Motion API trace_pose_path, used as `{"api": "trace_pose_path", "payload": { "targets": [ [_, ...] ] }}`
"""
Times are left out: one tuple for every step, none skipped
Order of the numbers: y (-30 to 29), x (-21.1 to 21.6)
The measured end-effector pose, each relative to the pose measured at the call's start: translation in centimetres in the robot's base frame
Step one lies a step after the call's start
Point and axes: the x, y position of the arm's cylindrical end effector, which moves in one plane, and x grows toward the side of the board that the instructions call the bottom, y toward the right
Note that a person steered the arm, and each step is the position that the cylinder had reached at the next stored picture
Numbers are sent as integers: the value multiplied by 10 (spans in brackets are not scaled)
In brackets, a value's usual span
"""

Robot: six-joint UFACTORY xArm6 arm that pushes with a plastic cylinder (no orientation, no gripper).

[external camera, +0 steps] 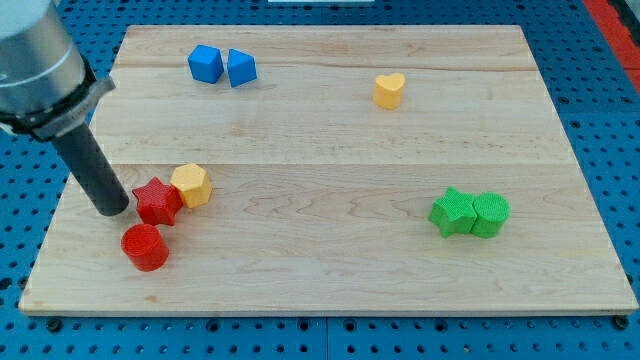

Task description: Adjust the yellow hexagon on top of the red star

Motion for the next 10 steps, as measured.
{"api": "trace_pose_path", "payload": {
  "targets": [
    [6, -19],
    [40, 1],
    [48, 8],
    [48, -75],
    [170, -103],
    [197, -112],
    [109, -112],
    [45, -65],
    [78, -32],
    [70, -51]
  ]
}}
